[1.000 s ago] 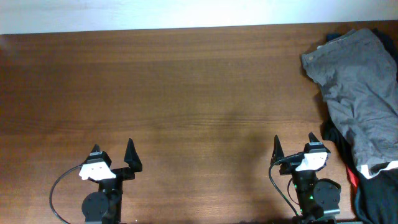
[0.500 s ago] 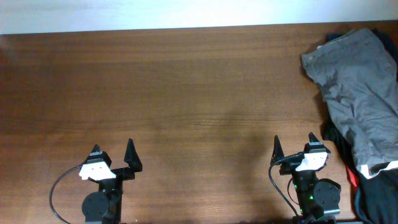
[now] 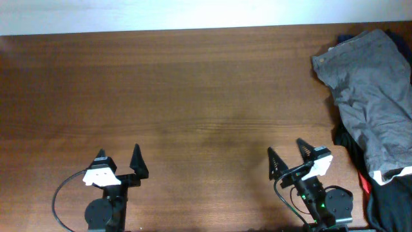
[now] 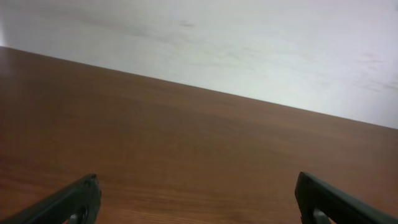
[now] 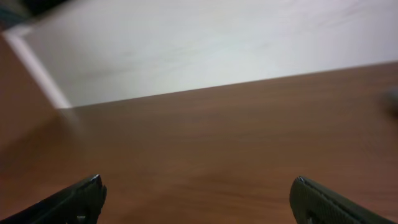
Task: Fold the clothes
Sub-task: 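Reach the right gripper to the grey shorts on the clothes pile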
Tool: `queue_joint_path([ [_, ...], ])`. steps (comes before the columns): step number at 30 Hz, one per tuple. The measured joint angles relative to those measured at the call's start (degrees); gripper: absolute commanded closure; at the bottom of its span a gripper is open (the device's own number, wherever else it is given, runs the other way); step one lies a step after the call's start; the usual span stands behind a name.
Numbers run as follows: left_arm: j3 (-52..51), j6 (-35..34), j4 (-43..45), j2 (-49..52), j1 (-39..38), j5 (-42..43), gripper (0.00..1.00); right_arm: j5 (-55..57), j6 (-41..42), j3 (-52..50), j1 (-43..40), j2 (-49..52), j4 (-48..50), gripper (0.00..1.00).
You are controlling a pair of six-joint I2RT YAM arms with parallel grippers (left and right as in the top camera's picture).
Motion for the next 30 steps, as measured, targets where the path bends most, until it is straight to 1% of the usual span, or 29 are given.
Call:
queue_joint_path([
  [2, 0.00, -0.46, 0.22, 0.00, 0.00, 3.85, 0.01, -3.69, 3.21, 0.00, 0.00, 0.00, 0.15, 0.01],
  [5, -0.07, -3.80, 3.26, 0.02, 0.00, 15.28, 0.01, -8.96, 6.71, 0.04, 0.00, 0.00, 0.68, 0.01],
  [8, 0.22, -6.78, 4.09, 0.00, 0.00, 23.85, 0.01, -11.06, 7.26, 1.97, 0.00, 0.02, -0.68, 0.01],
  [10, 1.51, -7.80, 3.82, 0.11, 0.00, 26.97, 0.01, -10.38, 5.99, 7.69, 0.02, 0.39, -5.97, 0.01],
  [12, 5.25, -7.89, 2.45, 0.28, 0.00, 28.52, 0.01, -8.72, 4.70, 13.99, 0.07, 1.57, -11.30, 0.01],
  [15, 14.34, -6.51, -3.93, 2.03, 0.00, 28.98, 0.01, -5.20, 2.10, 25.11, 0.11, 7.30, -20.22, 0.01],
  [16, 18.75, -5.70, -8.39, 3.72, 0.00, 28.68, 0.01, -3.34, 0.90, 30.12, 0.15, 11.43, -24.26, 0.01],
  [17, 21.86, -4.81, -10.88, 5.29, 0.00, 28.35, 0.01, -2.19, 0.59, 33.07, 0.15, 14.14, -26.49, 0.01],
  [19, 29.64, -2.60, -17.70, 11.23, 0.00, 27.17, 0.01, 0.76, -0.33, 40.11, 0.17, 21.38, -33.24, 0.01],
  [20, 31.98, -2.03, -19.19, 13.73, 0.00, 26.73, 0.01, 2.32, -0.76, 43.89, 0.17, 25.59, -36.13, 0.01],
  [22, 40.33, -0.22, -25.27, 23.43, 0.00, 24.09, 0.01, 5.35, -2.84, 53.37, 0.17, 36.15, -42.27, 0.01],
  [23, 42.21, 0.22, -25.57, 24.70, 0.00, 23.21, 0.01, 5.95, -3.72, 57.42, 0.15, 40.37, -45.16, 0.01],
  [24, 48.13, 1.68, -31.10, 34.47, 0.00, 21.84, 0.01, 6.34, -4.87, 63.93, 0.17, 46.99, -47.87, 0.01],
  [25, 52.89, 2.56, -34.88, 40.63, 0.00, 21.05, 0.01, 6.38, -5.29, 67.47, 0.20, 51.19, -49.83, 0.01],
  [26, 55.30, 3.08, -35.95, 44.15, 0.00, 20.50, 0.01, 6.34, -5.62, 69.81, 0.22, 53.92, -51.93, 0.01],
  [27, 62.10, 3.91, -38.88, 52.72, 0.00, 19.96, 0.01, 6.34, -6.71, 73.85, 0.22, 59.71, -53.96, 0.01],
  [28, 64.48, 4.22, -39.87, 56.39, 0.00, 19.71, 0.01, 6.60, -7.04, 75.43, 0.20, 62.60, -55.30, 0.01],
  [29, 68.91, 4.61, -42.34, 62.40, 0.00, 19.58, 0.01, 7.45, -7.56, 77.13, 0.13, 66.93, -56.92, 0.01],
  [30, 70.77, 4.81, -43.45, 65.48, 0.00, 20.06, 0.01, 8.76, -7.61, 78.29, -0.31, 70.34, -57.94, 0.01],
])
